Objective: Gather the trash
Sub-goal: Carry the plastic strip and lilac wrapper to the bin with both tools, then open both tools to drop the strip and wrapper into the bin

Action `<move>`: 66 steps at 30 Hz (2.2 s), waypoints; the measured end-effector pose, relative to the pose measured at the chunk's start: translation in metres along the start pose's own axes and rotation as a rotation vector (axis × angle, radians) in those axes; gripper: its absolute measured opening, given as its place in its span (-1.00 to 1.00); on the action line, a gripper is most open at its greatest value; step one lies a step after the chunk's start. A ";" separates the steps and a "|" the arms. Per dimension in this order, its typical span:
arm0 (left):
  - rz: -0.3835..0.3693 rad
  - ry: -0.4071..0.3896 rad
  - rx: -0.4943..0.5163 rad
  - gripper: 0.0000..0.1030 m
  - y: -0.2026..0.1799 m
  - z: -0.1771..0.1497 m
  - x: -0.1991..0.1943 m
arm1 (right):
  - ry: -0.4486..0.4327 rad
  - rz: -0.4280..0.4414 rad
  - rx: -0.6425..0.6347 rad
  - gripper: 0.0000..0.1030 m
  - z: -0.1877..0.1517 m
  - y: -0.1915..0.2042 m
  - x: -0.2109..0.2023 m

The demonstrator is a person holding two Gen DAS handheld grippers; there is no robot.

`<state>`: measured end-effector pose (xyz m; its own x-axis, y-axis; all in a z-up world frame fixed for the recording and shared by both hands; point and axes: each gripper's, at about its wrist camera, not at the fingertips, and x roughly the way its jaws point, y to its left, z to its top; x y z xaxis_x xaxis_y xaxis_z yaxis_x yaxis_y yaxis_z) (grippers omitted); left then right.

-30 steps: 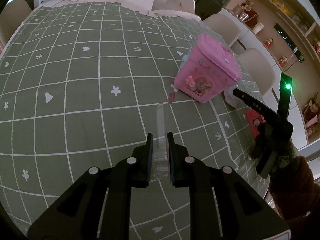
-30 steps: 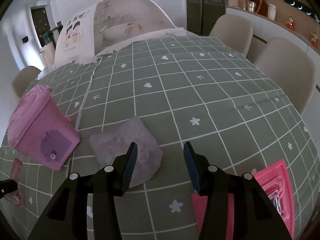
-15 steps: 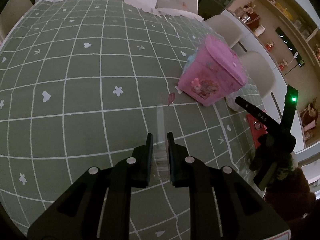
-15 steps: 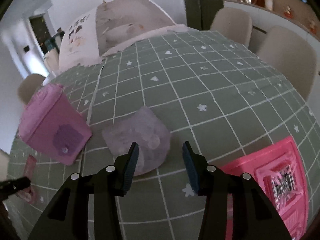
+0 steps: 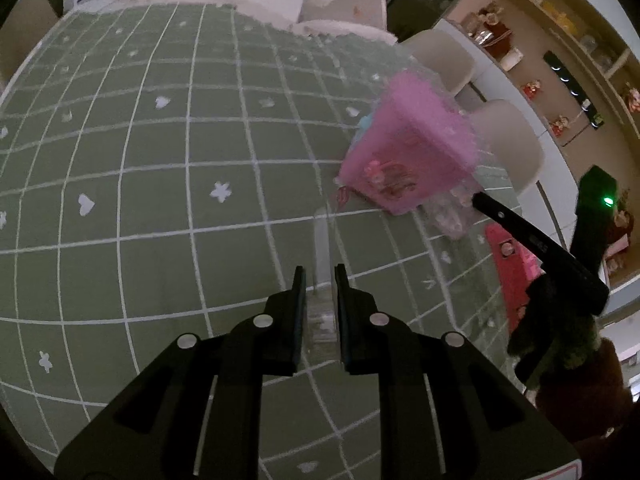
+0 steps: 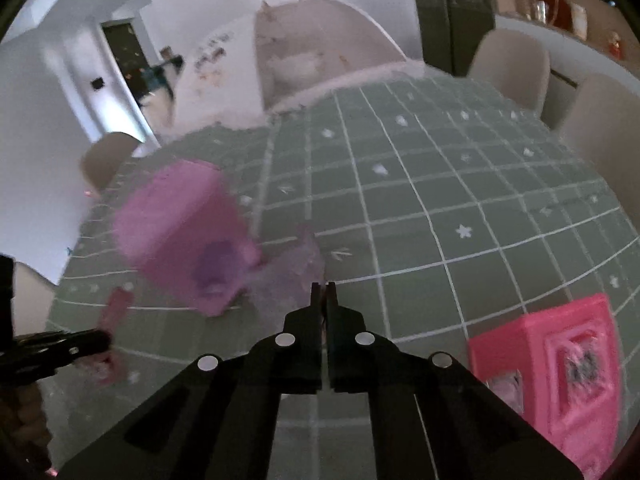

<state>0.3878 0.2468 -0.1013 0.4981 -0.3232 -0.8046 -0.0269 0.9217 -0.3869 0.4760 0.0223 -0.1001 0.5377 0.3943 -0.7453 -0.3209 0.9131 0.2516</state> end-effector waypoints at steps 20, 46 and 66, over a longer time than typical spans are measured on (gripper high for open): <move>-0.228 -0.050 0.364 -0.74 -0.197 -0.049 -0.036 | -0.246 -0.232 0.107 -0.92 -0.091 -0.061 -0.243; -0.469 0.221 0.617 -0.31 -0.481 -0.163 0.089 | -0.313 -0.574 0.369 -0.92 -0.246 -0.226 -0.403; -0.195 0.048 0.356 -0.26 -0.347 -0.139 0.008 | 0.032 -0.294 0.259 -0.92 -0.238 -0.235 -0.240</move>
<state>0.2802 -0.1055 -0.0363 0.4229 -0.5009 -0.7551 0.3702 0.8561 -0.3606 0.2369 -0.3111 -0.1272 0.5516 0.1127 -0.8265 0.0530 0.9841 0.1696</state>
